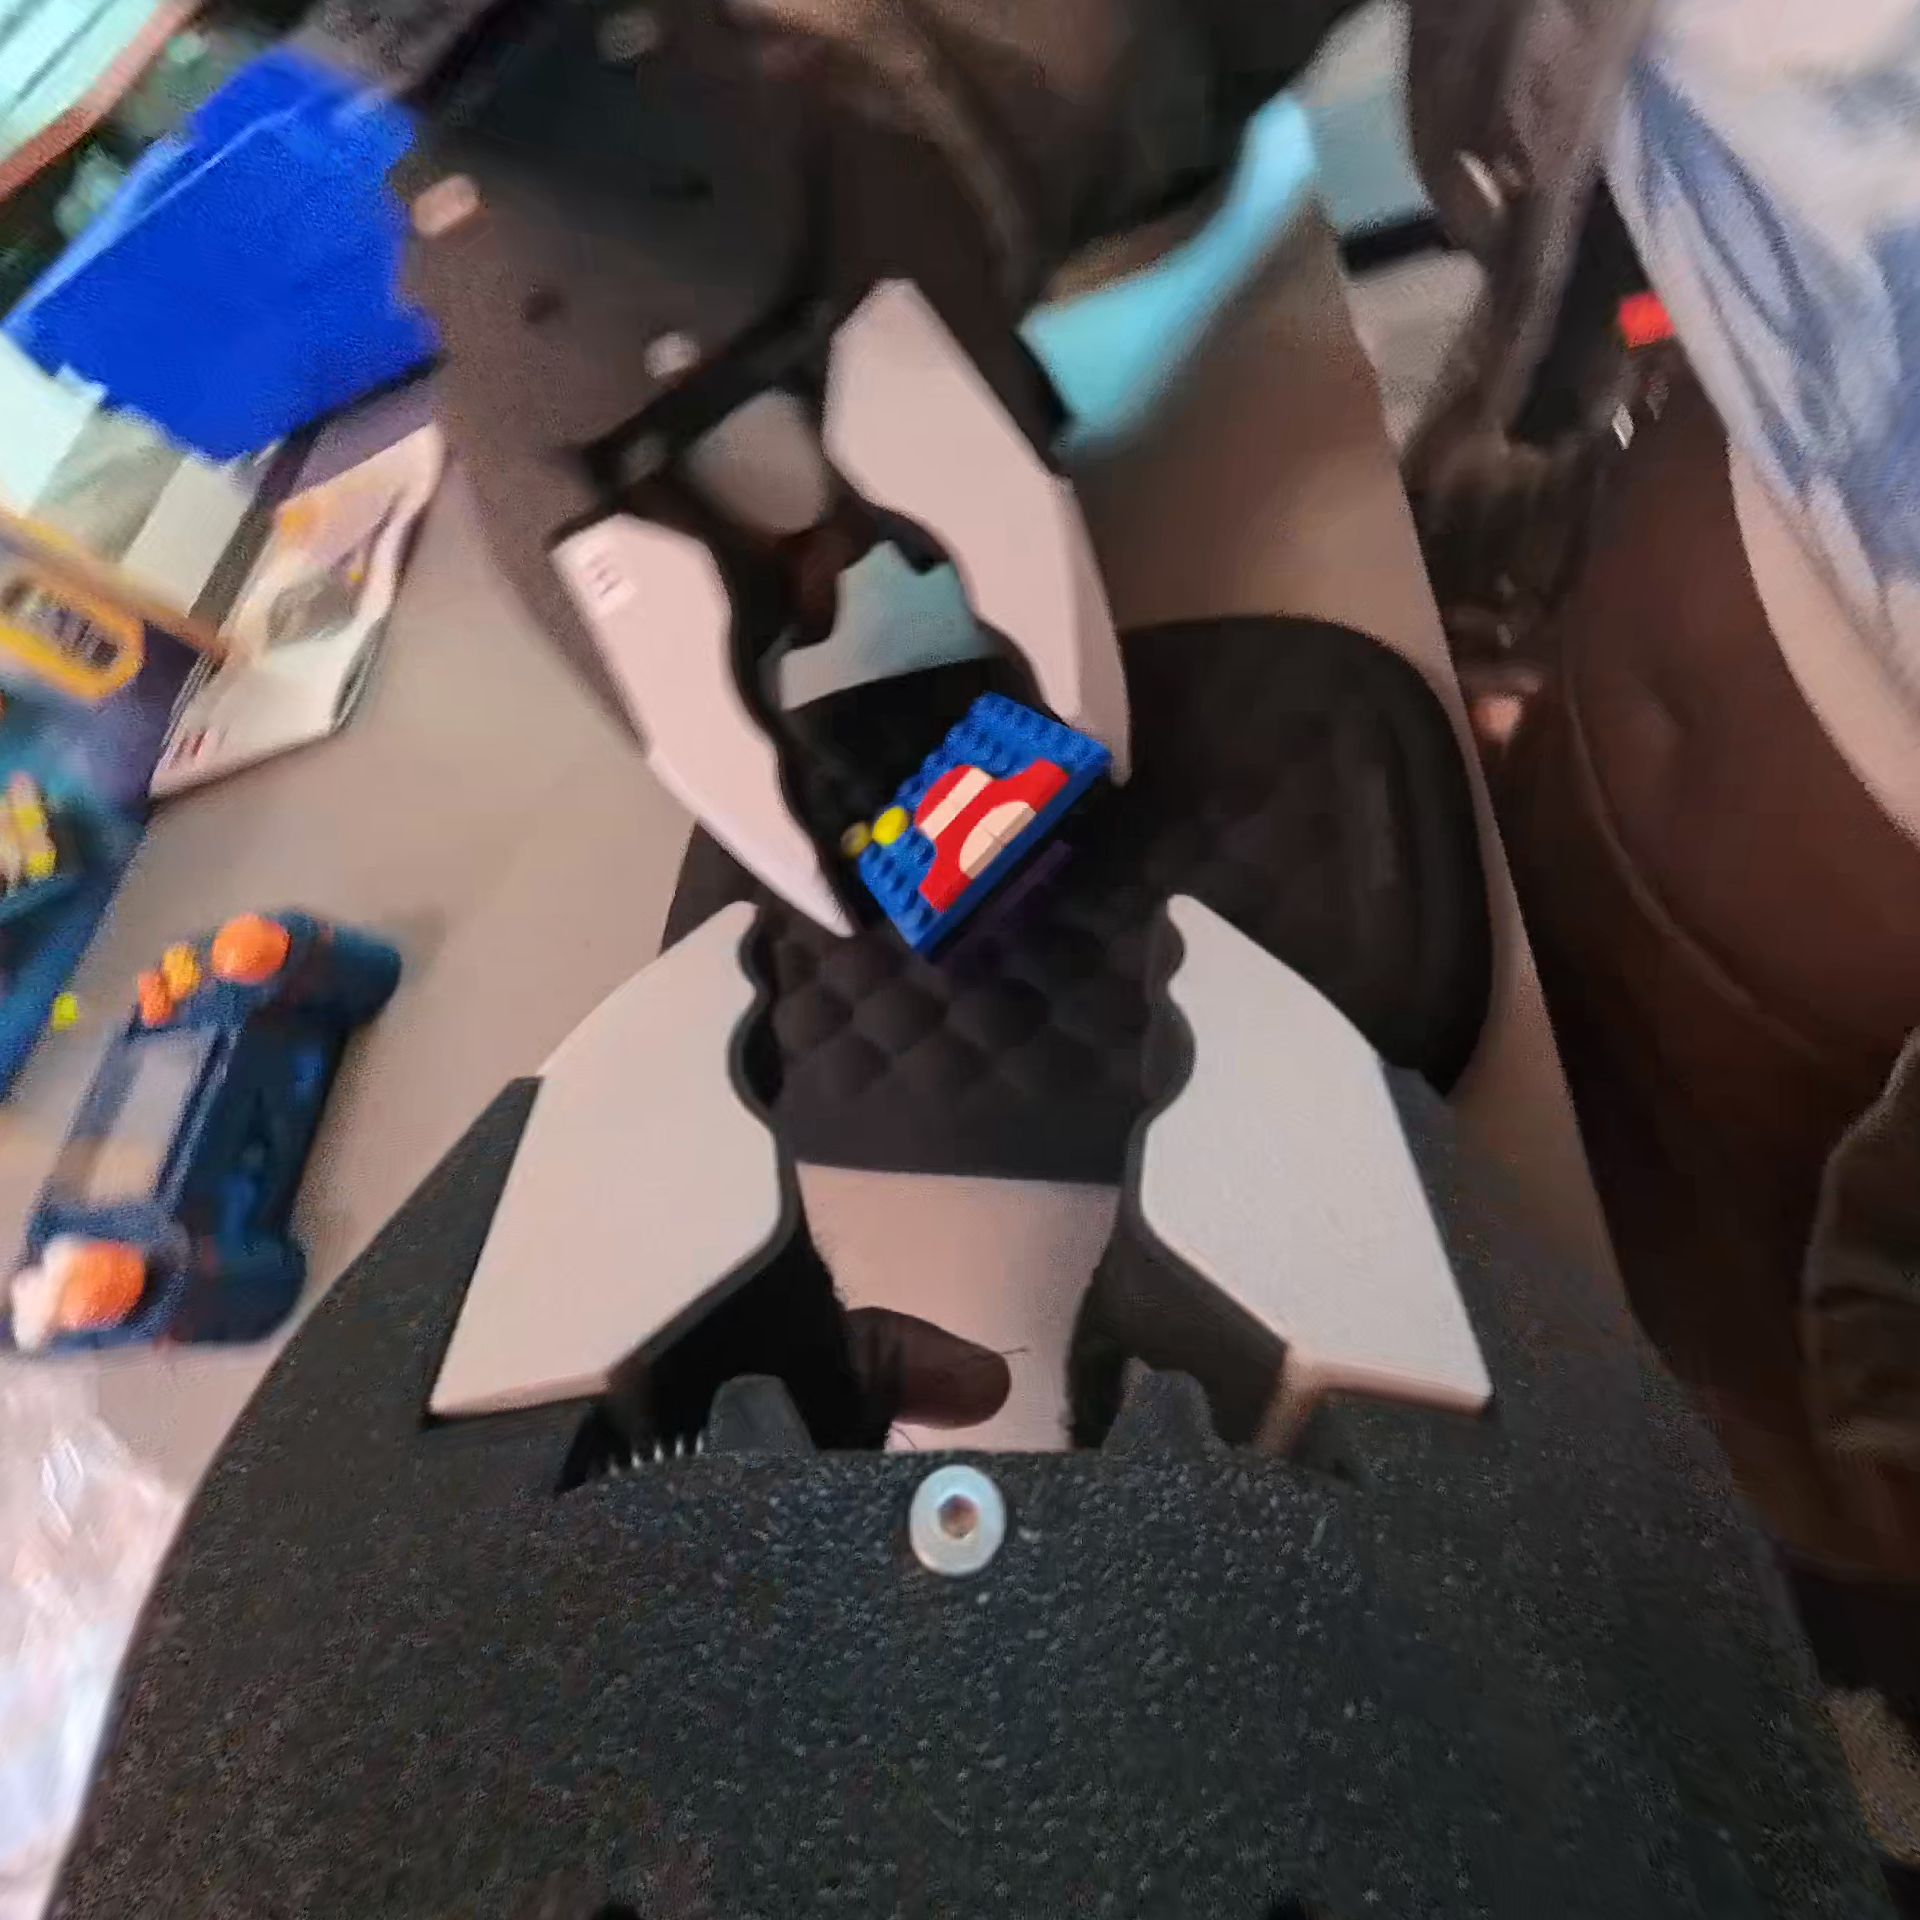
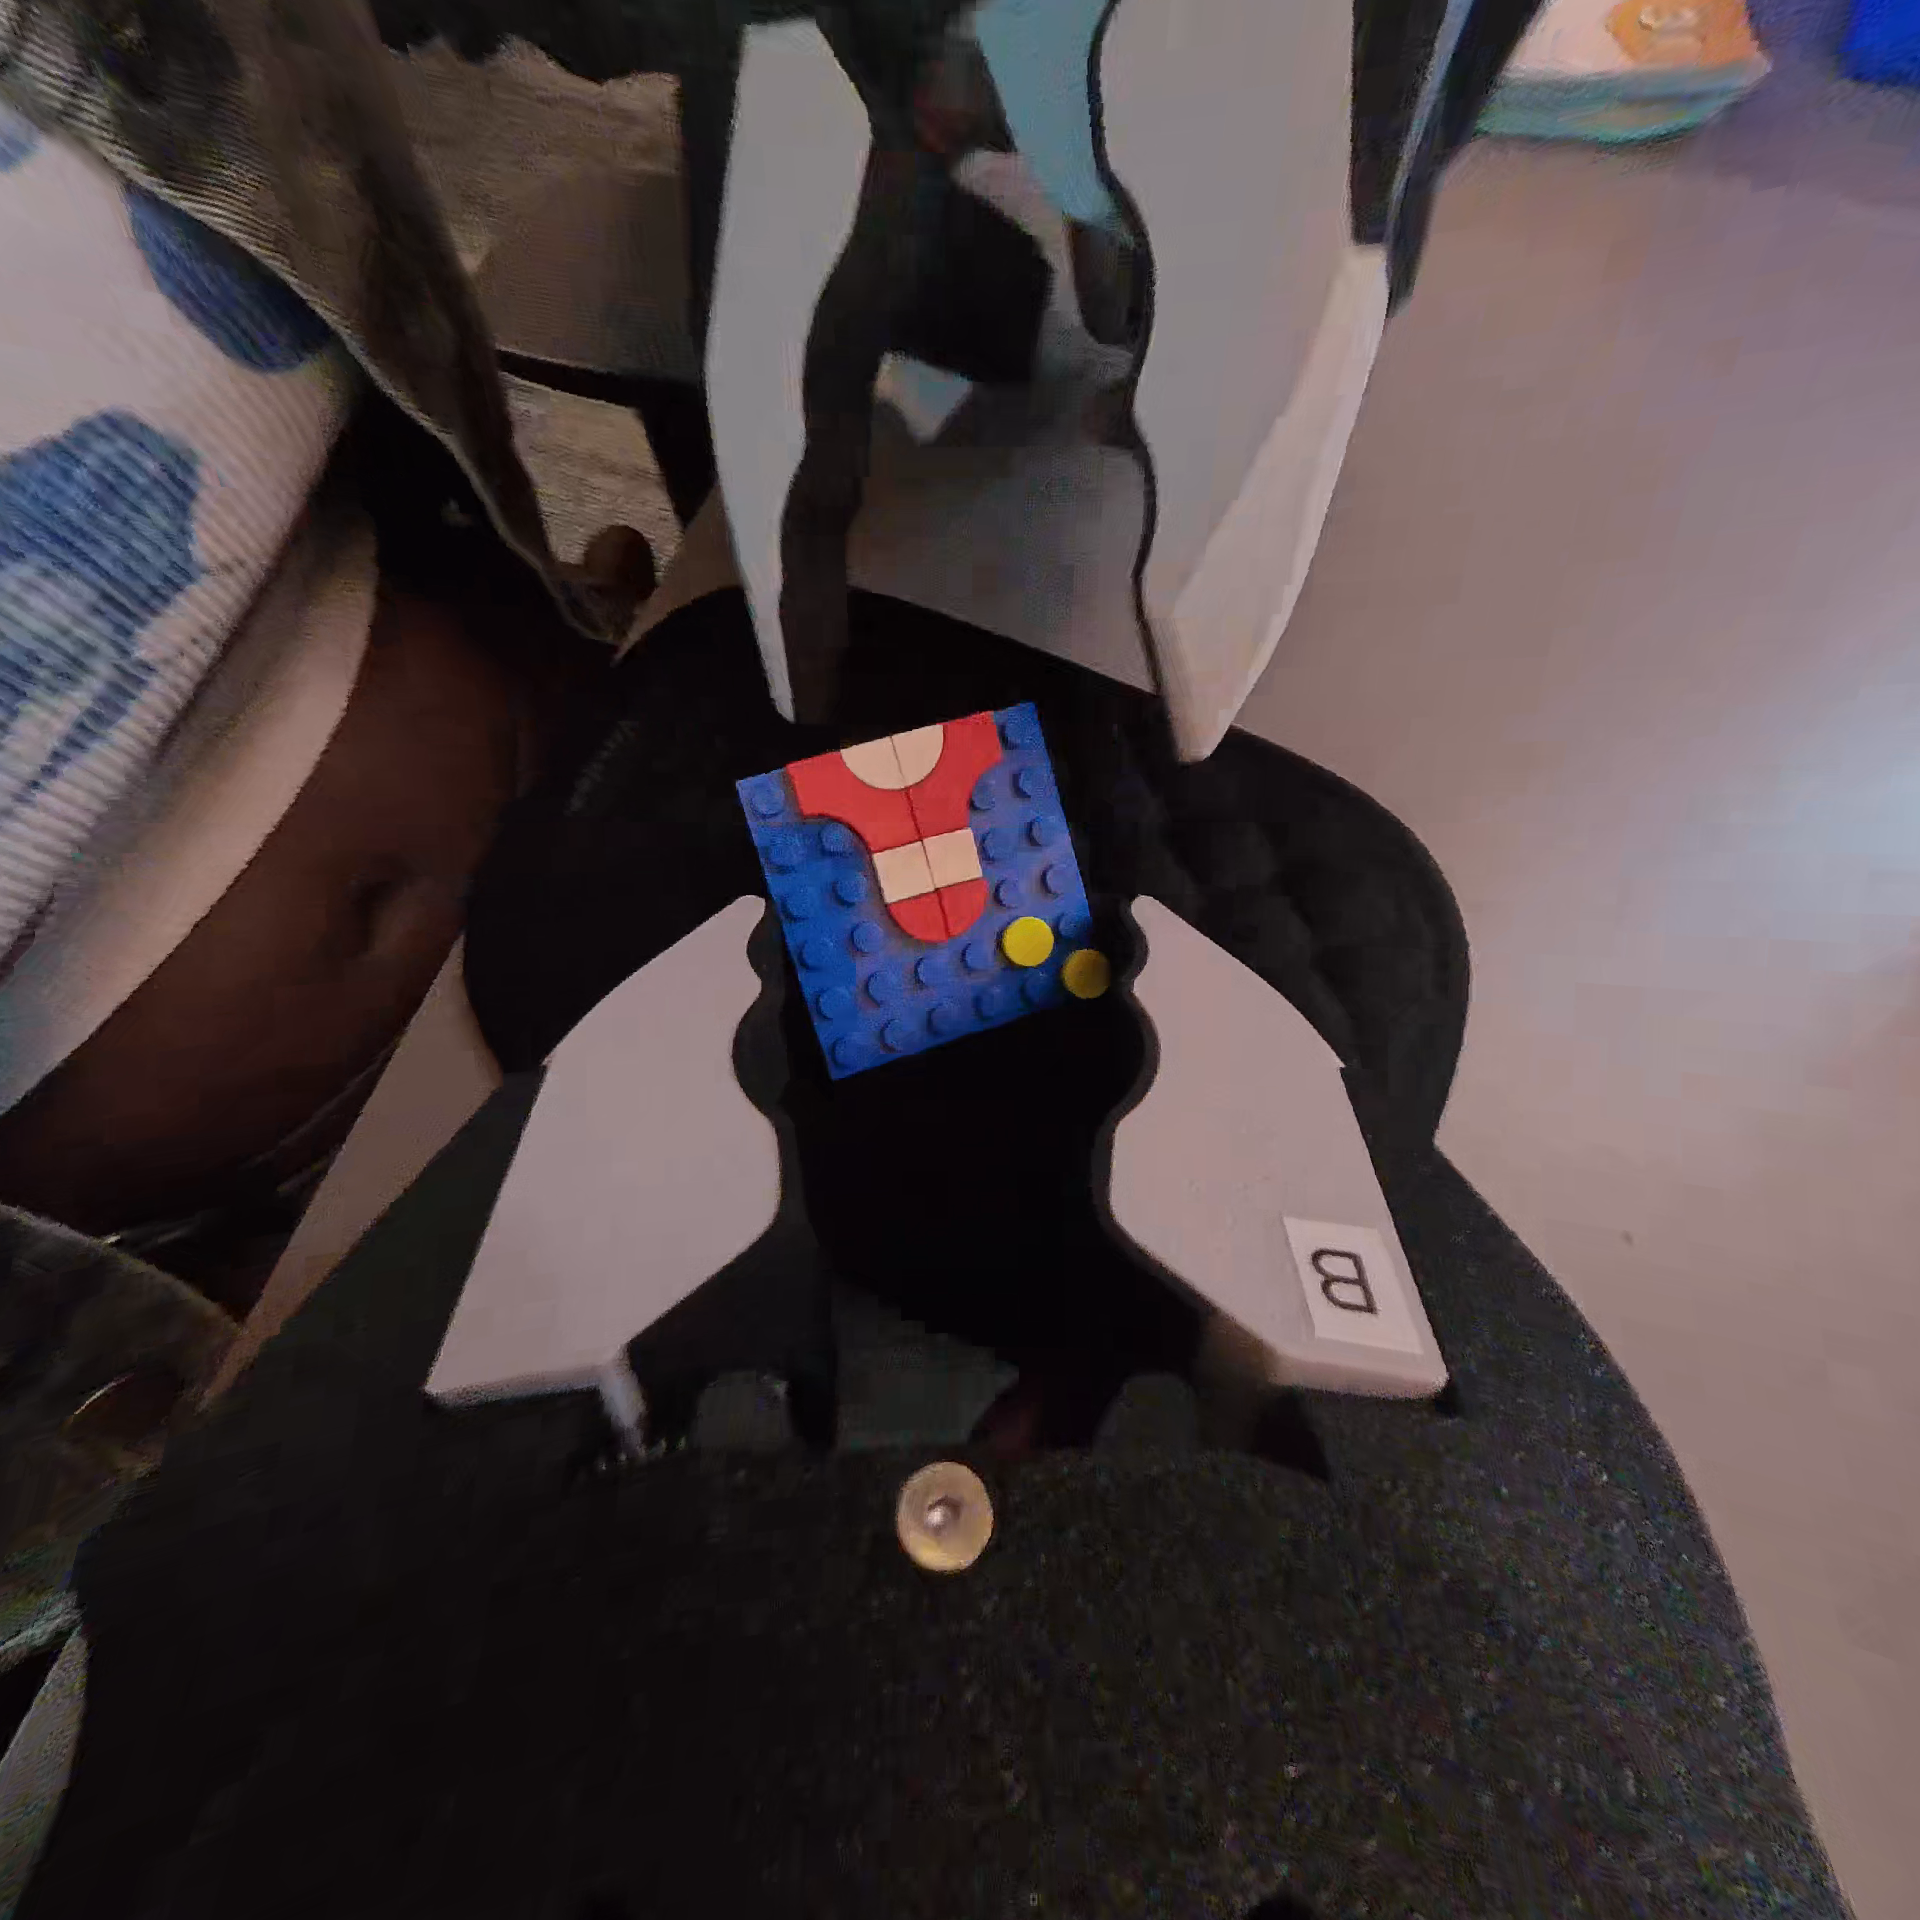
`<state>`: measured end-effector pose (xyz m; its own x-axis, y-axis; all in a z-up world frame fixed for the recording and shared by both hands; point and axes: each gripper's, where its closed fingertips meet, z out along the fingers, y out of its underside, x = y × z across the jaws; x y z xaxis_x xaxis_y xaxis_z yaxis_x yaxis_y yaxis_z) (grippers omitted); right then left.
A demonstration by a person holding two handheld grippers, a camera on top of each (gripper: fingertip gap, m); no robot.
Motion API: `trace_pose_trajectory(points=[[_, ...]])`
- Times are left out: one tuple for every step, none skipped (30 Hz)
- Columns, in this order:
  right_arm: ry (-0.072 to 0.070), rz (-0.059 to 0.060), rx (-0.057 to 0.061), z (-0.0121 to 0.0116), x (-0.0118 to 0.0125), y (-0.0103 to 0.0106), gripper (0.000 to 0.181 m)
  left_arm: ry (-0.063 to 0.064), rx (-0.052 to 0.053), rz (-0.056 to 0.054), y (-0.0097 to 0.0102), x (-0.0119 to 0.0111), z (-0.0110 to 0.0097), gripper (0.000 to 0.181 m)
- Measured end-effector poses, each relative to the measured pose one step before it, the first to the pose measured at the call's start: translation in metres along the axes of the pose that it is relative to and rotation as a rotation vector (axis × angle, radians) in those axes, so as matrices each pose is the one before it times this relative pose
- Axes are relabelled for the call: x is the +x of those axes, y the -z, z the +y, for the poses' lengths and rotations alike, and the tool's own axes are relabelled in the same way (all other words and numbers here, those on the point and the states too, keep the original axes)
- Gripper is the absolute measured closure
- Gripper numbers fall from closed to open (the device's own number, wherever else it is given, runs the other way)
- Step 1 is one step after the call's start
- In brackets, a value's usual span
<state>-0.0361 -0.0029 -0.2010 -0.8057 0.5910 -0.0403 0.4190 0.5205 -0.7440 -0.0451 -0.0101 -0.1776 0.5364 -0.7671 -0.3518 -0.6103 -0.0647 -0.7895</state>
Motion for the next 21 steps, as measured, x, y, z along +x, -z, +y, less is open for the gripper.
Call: trace_pose_trajectory(points=[[-0.015, 0.0738, -0.0188, 0.00069, 0.00359, 0.00298, 0.121, 0.0899, 0.0236, -0.0495, 0.00359, -0.00571, -0.00325, 0.11], [-0.0083, 0.0669, -0.033, 0.00196, 0.00238, 0.00166, 0.121, 0.0844, 0.0285, -0.061, 0.00173, -0.00657, -0.00478, 0.111], [-0.0066, 0.0624, -0.0488, 0.0033, 0.00226, 0.00018, 0.12, 0.0749, 0.017, -0.0557, -0.0004, -0.00478, -0.00453, 0.112], [-0.0095, 0.0322, -0.027, 0.00043, -0.00056, 0.00033, 0.121, 0.06, -0.0007, -0.0182, -0.00239, 0.00121, -0.00267, 0.114], [-0.0106, 0.0141, 0.0025, -0.00201, -0.00102, 0.00182, 0.118, 0.0493, -0.0126, -0.003, -0.00354, 0.00332, -0.00086, 0.119], [-0.0195, -0.0063, 0.0191, -0.0025, -0.0011, 0.00309, 0.102, 0.0362, -0.011, -0.0045, -0.00363, 0.00257, -0.00011, 0.123], [-0.0321, -0.0271, 0.0207, -0.00128, -0.00124, 0.00386, 0.096, 0.0256, -0.009, -0.0087, -0.00319, 0.00057, 0.00096, 0.129], [-0.0374, -0.0303, 0.0242, -0.00065, -0.00023, 0.00472, 0.098, 0.0111, -0.0169, -0.0164, -0.00254, -0.00188, 0.00291, 0.14], [-0.0309, -0.0186, 0.0356, -0.00108, 0.00206, 0.006, 0.109, 0.0046, -0.0151, -0.0325, -0.0022, -0.00494, 0.00309, 0.147], [-0.0257, -0.0085, 0.0406, -0.00248, 0.00384, 0.00649, 0.127, 0.0024, -0.0153, -0.0174, -0.00213, -0.00264, 0.00299, 0.15], [-0.0334, 0.0035, 0.0302, -0.00225, 0.0055, 0.00561, 0.137, 0.001, -0.0188, 0.0069, -0.00192, 0.00145, 0.00259, 0.155], [-0.0378, 0.0204, 0.001, -0.00038, 0.00608, 0.00352, 0.15, 0.0065, -0.0159, -0.0049, -0.00197, 0.00038, 0.00145, 0.159], [-0.0295, 0.0277, -0.0174, 0.00092, 0.00549, 0.00095, 0.155, 0.0056, -0.0266, -0.013, -0.00211, -0.00078, 0.00247, 0.161], [-0.0109, 0.0172, -0.0095, 0.00019, 0.00159, -0.00082, 0.162, -0.0017, -0.0242, 0.0019, -0.00185, 0.00118, 0.00238, 0.168], [-0.005, 0.0204, -0.0074, -0.00003, 0.00012, -0.00202, 0.166, 0.0036, -0.0002, 0.017, -0.00089, 0.00342, -0.00102, 0.172], [0.0027, 0.011, -0.0178, 0.00172, -0.00192, -0.0026, 0.171, 0.0095, -0.0118, 0.0056, -0.0009, 0.00109, 0.00055, 0.173], [0.0101, 0.0167, -0.0266, 0.00276, -0.00147, -0.00288, 0.172, 0.0105, -0.0117, -0.004, -0.00093, -0.00021, 0.00051, 0.174], [0.0081, 0.0263, -0.0279, 0.00301, 0.00052, -0.00244, 0.169, 0.0065, -0.0087, -0.0062, -0.00066, -0.00012, 0.00038, 0.175], [0.0025, 0.0233, -0.025, 0.00271, 0.00135, -0.00252, 0.165, 0.0073, -0.005, -0.0043, -0.00066, 0.00015, 0.00079, 0.177], [-0.006, 0.0073, -0.0142, 0.00091, -0.0006, -0.00192, 0.164, 0.0105, -0.0123, -0.031, -0.00129, -0.0038, 0.00266, 0.18], [-0.0087, -0.0051, 0.0033, -0.00083, -0.00111, -0.00206, 0.165, -0.0144, -0.0004, -0.025, -0.00225, -0.00253, 0.00181, 0.18]])
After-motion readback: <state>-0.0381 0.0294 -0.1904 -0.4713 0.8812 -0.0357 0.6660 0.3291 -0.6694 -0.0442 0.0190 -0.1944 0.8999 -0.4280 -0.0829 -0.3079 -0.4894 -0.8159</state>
